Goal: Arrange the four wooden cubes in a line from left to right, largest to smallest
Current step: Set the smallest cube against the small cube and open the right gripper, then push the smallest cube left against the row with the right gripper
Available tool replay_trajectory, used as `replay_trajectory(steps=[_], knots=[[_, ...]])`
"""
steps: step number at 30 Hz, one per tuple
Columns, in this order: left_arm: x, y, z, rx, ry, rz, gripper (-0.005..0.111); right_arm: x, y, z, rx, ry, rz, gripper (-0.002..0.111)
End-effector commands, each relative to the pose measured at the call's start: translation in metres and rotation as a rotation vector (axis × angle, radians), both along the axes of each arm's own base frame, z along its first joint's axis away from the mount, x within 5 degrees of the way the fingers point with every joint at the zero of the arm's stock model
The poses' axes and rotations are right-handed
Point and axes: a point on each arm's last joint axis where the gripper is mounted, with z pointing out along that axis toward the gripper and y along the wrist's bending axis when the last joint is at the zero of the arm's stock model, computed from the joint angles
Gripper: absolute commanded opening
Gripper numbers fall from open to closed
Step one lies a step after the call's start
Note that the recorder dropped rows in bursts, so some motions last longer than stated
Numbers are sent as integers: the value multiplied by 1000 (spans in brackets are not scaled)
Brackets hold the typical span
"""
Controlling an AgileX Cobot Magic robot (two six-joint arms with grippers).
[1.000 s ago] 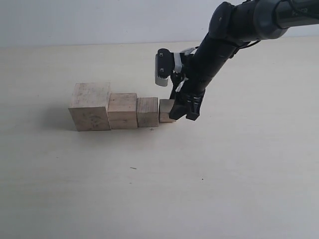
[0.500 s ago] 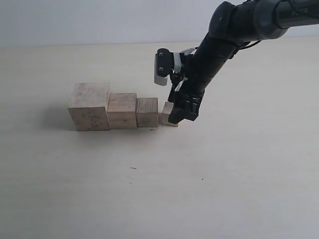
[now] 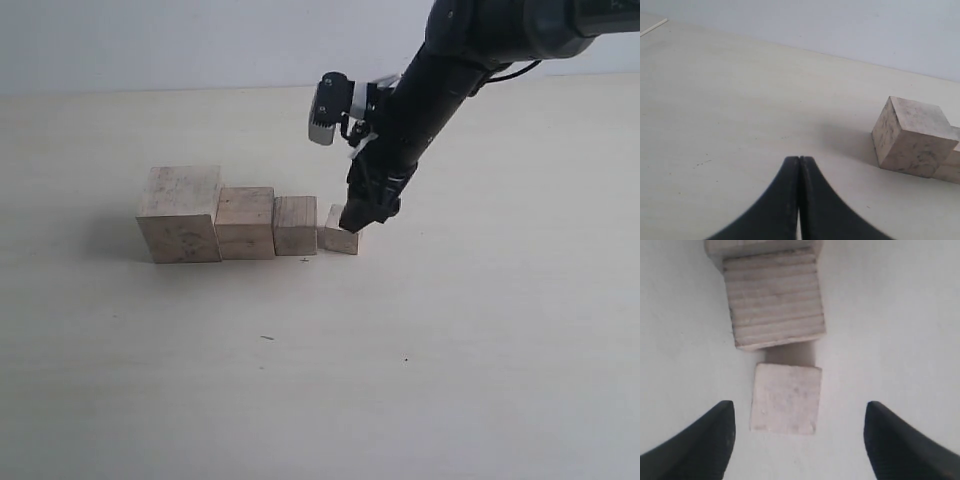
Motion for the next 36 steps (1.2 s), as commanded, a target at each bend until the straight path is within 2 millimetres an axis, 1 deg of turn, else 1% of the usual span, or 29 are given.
replay_trajectory(steps=[1,3,5,8,10,12,19,26,33,36], knots=[[0,0,0,0,-5,-5,0,1,-13,26,-98,-15,-191,68],[0,0,0,0,-5,-5,0,-2,-18,27,-156,28,-265,63],[0,0,0,0,-5,-5,0,-5,-20,22,-185,83,-313,54],[0,0,0,0,-5,-5,0,-4,-17,7,-188,133,-339,39],[0,0,0,0,-5,-5,0,-4,-15,-2,-187,162,-346,33],[0,0,0,0,-5,-5,0,-2,-14,-11,-190,164,-350,33],[0,0,0,0,-5,-5,0,4,-10,-33,-172,154,-375,42],[0,0,0,0,-5,-5,0,10,-7,-44,-142,120,-397,42],[0,0,0,0,-5,-5,0,9,-2,-53,-96,172,-406,42],[0,0,0,0,-5,-5,0,8,-1,-54,-87,174,-379,42]])
